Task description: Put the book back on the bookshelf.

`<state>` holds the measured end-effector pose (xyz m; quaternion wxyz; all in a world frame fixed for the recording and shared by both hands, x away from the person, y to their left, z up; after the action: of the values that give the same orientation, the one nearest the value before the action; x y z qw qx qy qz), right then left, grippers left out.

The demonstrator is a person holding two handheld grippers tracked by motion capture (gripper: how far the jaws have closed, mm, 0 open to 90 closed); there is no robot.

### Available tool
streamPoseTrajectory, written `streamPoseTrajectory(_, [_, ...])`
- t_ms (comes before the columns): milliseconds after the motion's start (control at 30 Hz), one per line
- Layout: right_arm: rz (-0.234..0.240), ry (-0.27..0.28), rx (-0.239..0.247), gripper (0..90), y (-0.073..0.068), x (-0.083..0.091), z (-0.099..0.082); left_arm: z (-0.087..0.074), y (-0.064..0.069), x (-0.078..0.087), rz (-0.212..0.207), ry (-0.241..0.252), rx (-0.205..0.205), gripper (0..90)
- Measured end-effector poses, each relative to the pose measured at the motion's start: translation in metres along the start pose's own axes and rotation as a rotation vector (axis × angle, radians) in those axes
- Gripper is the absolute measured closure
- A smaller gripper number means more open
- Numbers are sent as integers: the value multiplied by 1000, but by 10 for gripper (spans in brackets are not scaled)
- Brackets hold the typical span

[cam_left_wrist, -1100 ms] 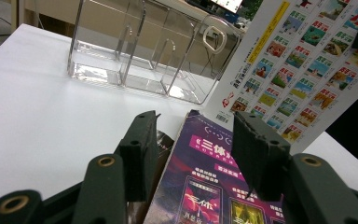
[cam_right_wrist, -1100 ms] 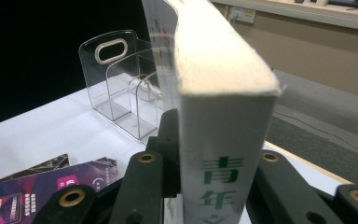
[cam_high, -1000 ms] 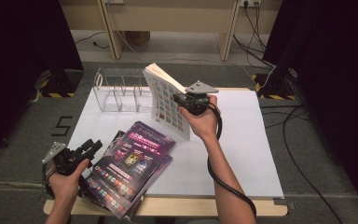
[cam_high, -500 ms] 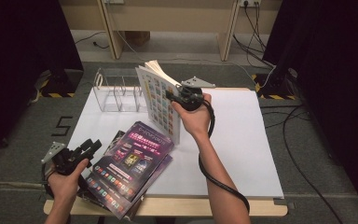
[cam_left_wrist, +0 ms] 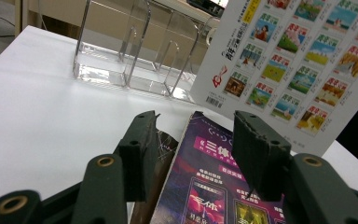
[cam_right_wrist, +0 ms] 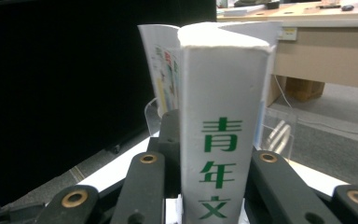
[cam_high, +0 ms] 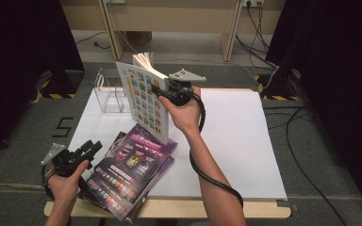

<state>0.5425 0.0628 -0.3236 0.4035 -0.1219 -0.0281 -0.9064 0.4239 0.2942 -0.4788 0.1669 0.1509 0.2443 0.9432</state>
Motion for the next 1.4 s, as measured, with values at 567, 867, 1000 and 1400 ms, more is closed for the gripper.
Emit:
streamPoseTrajectory(567, [113, -35, 57, 743, -23, -42, 18, -2, -2, -2, 4, -7, 8, 493])
streamPoseTrajectory(867, [177, 13, 41, 744, -45, -35, 32, -2, -3, 0, 3, -6, 10, 493])
streamPoseTrajectory(1000, [171, 25, 34, 744, -46, -36, 34, 0, 0, 2, -2, 2, 6, 493])
streamPoseTrajectory(1400, [-55, 4, 5, 743, 22, -37, 16, -5, 0, -1, -2, -11, 10, 493])
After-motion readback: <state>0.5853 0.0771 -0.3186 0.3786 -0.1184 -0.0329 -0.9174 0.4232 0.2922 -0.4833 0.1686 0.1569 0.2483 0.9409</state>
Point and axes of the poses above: each handheld gripper's, and its own axes: x roughly backward along the jaws, z roughly out of its top, y roughly to its right, the point moved 10 cm from there along -x, roughly forward along the jaws, and after that the axes turned 6 degrees about x, right-handed, at the moved point
